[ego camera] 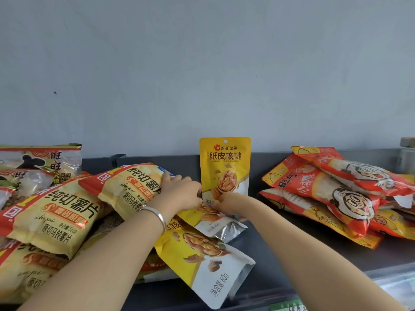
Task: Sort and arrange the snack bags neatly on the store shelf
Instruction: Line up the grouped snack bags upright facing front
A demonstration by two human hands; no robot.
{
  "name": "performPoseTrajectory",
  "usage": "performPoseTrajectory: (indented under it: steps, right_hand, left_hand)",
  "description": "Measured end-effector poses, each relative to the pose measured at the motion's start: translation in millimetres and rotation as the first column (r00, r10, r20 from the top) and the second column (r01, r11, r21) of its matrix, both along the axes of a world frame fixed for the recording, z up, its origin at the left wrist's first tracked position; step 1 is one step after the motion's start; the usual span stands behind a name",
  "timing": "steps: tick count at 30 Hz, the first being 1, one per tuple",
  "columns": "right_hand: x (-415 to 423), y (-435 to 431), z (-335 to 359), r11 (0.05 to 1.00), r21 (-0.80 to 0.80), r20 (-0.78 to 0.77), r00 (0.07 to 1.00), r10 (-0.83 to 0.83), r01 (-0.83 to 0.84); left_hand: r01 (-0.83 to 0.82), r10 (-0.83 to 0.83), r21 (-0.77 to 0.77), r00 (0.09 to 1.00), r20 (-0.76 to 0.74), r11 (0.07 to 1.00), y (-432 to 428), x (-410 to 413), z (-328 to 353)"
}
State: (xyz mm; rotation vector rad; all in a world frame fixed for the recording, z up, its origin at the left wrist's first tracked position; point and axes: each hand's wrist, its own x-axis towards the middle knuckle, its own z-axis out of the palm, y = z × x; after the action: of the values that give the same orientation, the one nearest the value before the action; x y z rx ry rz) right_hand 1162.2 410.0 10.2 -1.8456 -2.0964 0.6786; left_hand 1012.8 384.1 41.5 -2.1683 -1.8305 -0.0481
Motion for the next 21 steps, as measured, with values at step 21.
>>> performPoseTrajectory:
  steps: [21]
  right_hand:
    - [42, -12, 37, 0.842, 0.491, -0.619, 0.769, 0.157, 0.224]
  left_hand:
    - [-0.164, 0.080, 0.319, 0.962, 0.260, 0.933, 9, -16, 11]
